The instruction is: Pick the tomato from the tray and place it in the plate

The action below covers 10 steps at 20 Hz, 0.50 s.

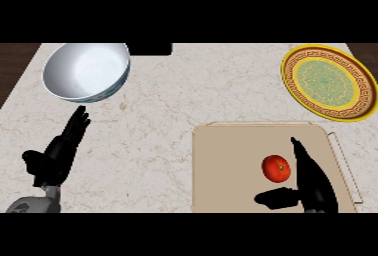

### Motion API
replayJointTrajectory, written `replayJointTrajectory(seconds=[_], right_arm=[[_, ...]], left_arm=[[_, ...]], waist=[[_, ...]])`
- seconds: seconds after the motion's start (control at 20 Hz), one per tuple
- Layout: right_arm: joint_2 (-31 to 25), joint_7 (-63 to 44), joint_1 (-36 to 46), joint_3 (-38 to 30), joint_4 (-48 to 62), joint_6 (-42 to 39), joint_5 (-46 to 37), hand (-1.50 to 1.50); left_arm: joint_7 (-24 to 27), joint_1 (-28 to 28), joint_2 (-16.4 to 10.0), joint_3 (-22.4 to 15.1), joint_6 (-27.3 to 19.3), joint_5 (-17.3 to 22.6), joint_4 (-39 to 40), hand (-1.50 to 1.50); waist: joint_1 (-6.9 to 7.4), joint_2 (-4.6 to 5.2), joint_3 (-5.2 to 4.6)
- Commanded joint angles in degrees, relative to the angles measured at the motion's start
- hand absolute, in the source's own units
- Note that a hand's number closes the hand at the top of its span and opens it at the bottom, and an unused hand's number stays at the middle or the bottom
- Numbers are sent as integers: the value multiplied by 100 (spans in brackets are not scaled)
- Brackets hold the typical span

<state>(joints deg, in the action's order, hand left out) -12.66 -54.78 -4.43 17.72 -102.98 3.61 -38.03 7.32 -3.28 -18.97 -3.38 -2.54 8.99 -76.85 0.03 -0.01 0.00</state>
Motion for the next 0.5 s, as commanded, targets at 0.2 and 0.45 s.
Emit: replayJointTrajectory(seconds=[0.2,0.45], right_arm=[[325,301,439,-367,1123,-23,-304,-150],[397,838,357,-234,1201,-275,73,150]], left_arm=[[122,78,330,172,86,-355,23,0],[83,342,470,110,36,-470,-271,0]], waist=[[4,1,0],[20,0,1]])
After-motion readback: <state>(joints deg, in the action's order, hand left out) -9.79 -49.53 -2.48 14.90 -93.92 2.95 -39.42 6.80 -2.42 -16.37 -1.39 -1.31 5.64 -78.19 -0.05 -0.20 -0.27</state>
